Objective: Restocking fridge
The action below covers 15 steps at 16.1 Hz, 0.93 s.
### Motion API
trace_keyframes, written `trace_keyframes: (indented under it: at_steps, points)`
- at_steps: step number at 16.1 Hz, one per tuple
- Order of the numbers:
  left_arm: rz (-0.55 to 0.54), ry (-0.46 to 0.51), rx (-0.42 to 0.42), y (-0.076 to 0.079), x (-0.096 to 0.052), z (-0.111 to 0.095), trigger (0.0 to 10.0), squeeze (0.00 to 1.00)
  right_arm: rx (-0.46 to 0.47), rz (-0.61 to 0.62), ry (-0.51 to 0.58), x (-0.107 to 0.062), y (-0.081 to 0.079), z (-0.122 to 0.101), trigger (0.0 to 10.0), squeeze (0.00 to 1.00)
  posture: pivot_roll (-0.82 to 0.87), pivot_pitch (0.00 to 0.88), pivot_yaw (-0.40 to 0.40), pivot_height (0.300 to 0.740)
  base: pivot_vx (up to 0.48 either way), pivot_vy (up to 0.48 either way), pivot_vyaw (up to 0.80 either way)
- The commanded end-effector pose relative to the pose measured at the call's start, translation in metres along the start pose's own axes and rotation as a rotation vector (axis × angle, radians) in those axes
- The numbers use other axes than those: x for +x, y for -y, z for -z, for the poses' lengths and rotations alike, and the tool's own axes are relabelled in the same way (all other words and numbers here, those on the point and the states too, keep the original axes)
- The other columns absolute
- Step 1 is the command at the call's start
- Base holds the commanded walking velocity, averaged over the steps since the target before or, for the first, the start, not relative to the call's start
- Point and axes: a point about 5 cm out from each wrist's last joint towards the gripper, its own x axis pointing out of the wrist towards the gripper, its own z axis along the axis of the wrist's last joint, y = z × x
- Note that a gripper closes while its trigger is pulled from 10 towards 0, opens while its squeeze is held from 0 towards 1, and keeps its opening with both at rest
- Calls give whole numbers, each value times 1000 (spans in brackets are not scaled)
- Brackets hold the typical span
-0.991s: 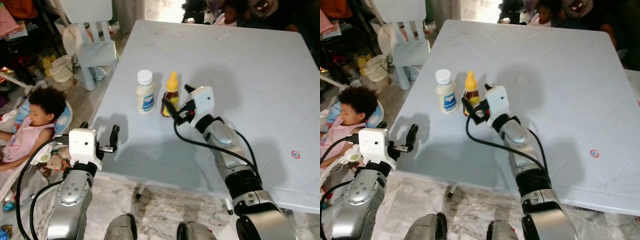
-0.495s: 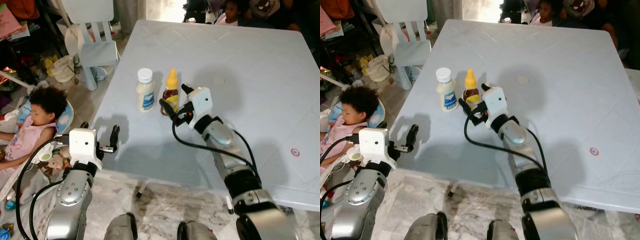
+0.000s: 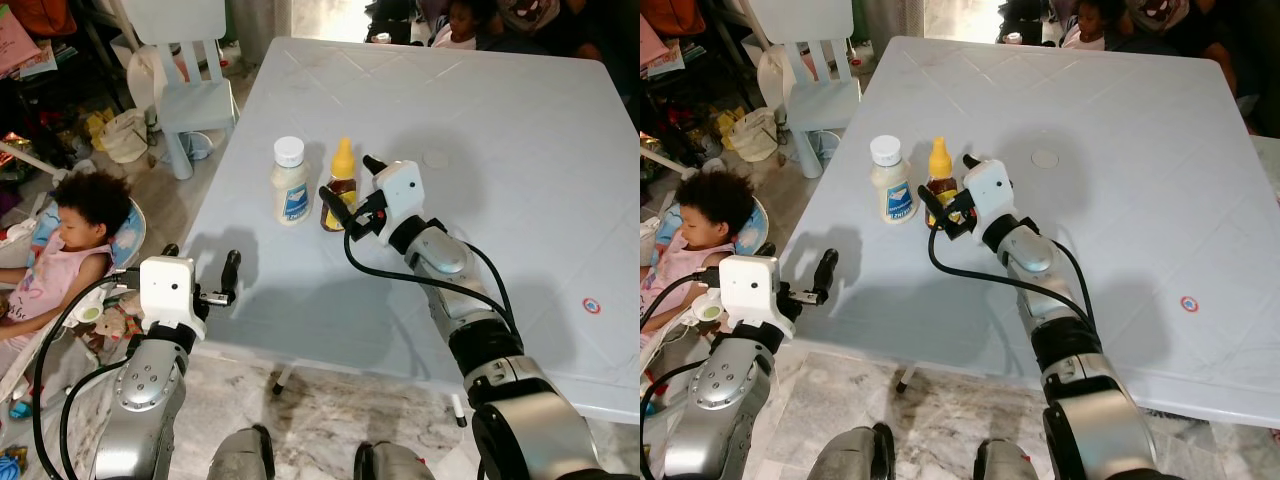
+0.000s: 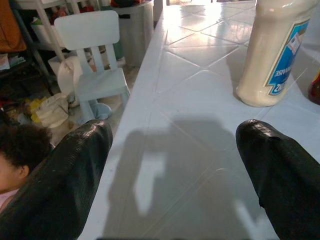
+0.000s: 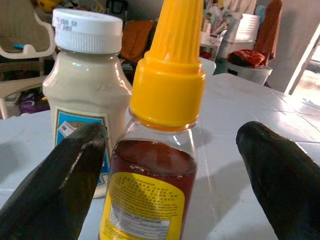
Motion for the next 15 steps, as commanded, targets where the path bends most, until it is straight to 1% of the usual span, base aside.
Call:
trace_keyframes:
  at_steps: [1,4,7,8,9,12,15]
  points:
    - [9,-5,13,0,-2,-1,10000,0,-13,-40,18,5,-2,-5,10000,0,78,154,21,740,0,0,0]
    - [8,-6,14,0,-3,-1,10000,0,-29,-74,20,11,-6,-6,10000,0,78,154,21,740,0,0,0]
    - [5,-5,15,-1,-3,-2,10000,0,-41,-75,29,16,-3,-10,10000,0,89,160,24,740,0,0,0]
    - [5,-5,15,-1,-3,-2,10000,0,-44,-69,32,16,-2,-11,6392,0,89,160,24,740,0,0,0]
    - [6,-5,14,-1,-3,-2,10000,0,-54,-54,42,20,3,-16,0,0,92,162,26,740,0,0,0]
    - [6,-5,14,0,-2,-2,10000,0,-56,-48,51,24,6,-21,0,0,91,162,27,740,0,0,0]
    - [4,-5,12,0,-2,-3,10000,0,-44,-62,54,24,4,-19,0,0,91,162,21,740,0,0,0]
